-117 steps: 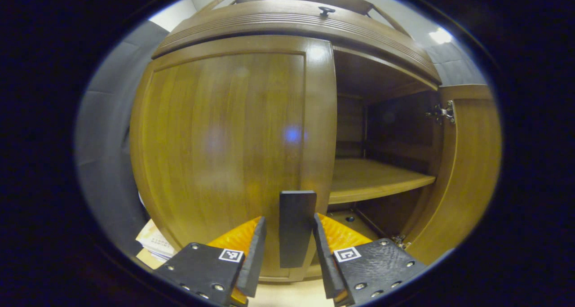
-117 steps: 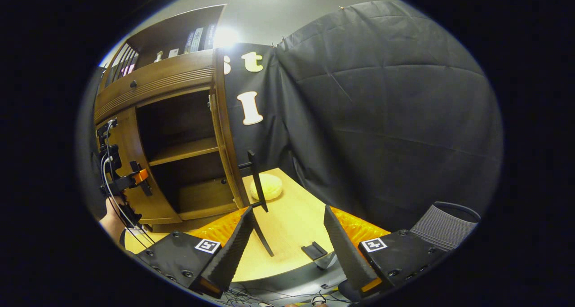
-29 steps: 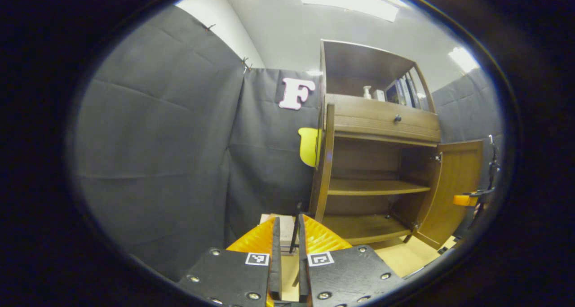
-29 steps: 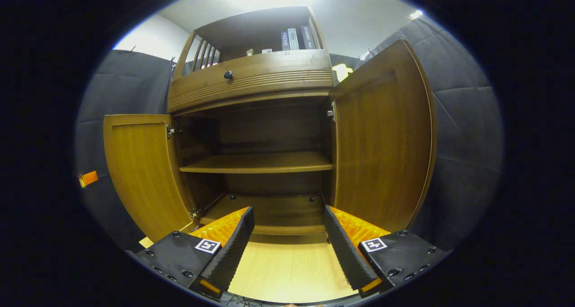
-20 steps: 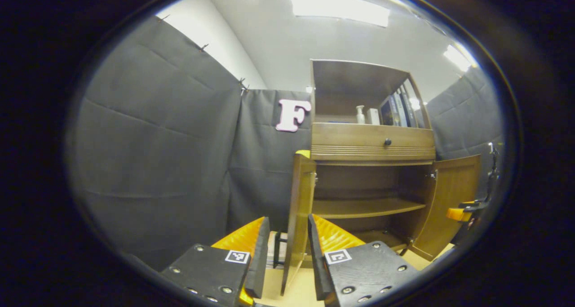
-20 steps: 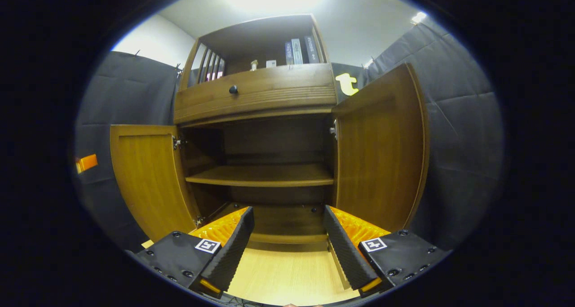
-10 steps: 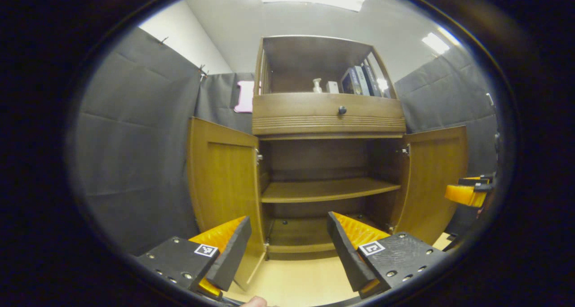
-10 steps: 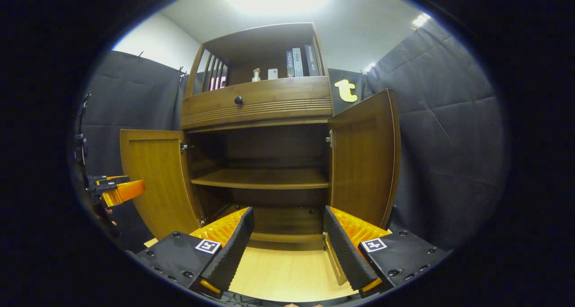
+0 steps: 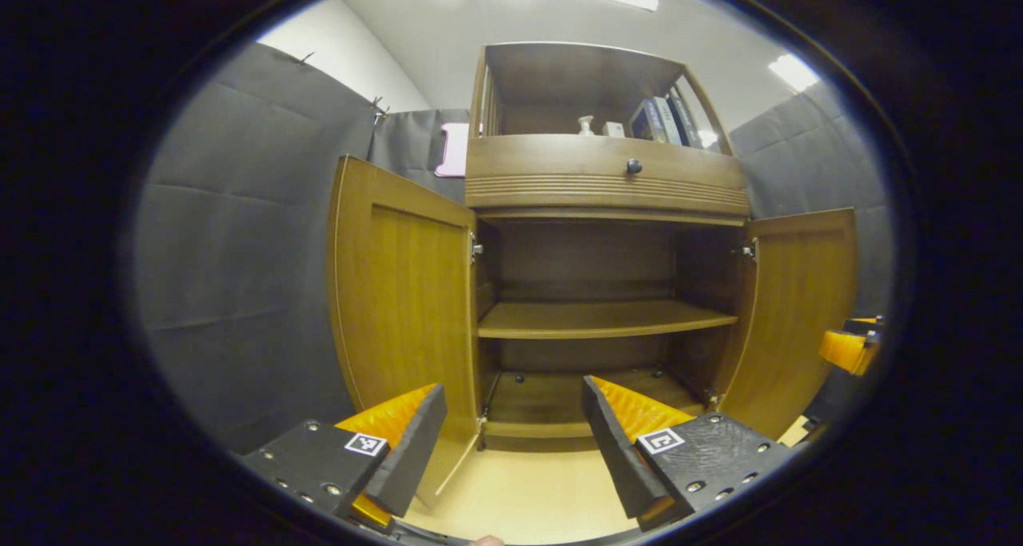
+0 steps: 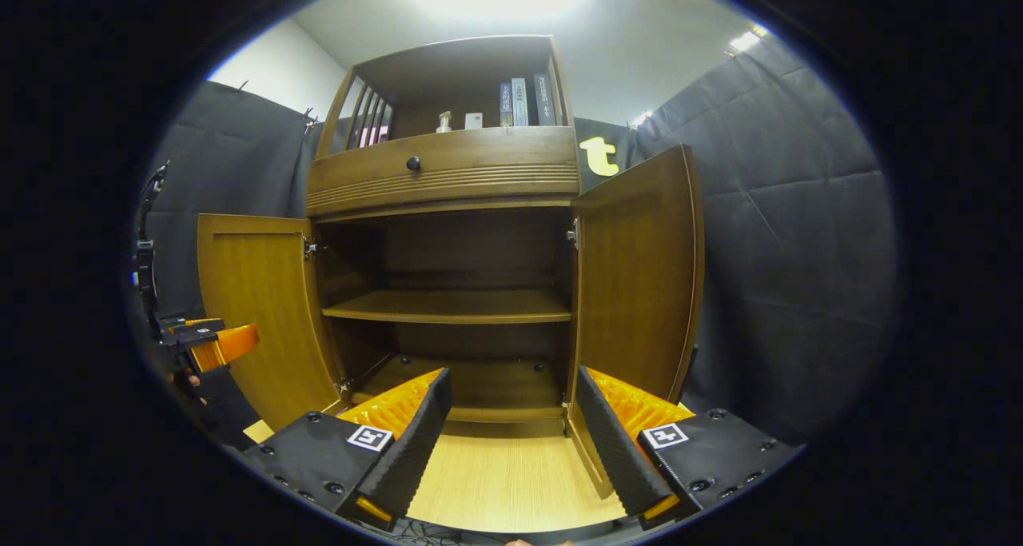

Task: Open the right door of the double-door shoe cabinet with the right hand, and open the left door with the left hand.

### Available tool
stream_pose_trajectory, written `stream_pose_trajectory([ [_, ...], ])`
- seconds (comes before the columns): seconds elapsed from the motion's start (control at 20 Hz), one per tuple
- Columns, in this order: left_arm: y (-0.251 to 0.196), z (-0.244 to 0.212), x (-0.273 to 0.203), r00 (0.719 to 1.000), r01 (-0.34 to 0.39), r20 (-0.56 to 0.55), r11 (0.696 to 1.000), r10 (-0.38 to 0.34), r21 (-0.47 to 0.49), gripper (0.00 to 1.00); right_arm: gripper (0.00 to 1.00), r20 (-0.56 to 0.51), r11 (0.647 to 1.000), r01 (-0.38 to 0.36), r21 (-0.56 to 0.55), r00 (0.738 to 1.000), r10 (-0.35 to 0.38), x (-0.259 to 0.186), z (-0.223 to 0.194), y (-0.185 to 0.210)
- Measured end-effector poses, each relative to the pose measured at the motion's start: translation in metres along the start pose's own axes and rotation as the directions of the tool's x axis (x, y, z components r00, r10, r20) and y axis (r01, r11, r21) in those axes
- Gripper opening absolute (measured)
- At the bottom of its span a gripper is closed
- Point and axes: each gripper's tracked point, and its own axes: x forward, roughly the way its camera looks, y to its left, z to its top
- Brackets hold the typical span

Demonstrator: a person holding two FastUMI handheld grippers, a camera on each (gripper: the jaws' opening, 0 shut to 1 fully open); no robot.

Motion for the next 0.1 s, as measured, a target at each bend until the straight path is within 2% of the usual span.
stream_pose_trajectory([
  [0.1, -0.0005, -0.0069, -0.0009, 1.000, -0.008, -0.001, 0.999, 0.008, -0.037, 0.99, 0.98, -0.007, 1.000, -0.017, 0.008, 1.000, 0.017, 0.0050, -0.0053, 0.0115],
])
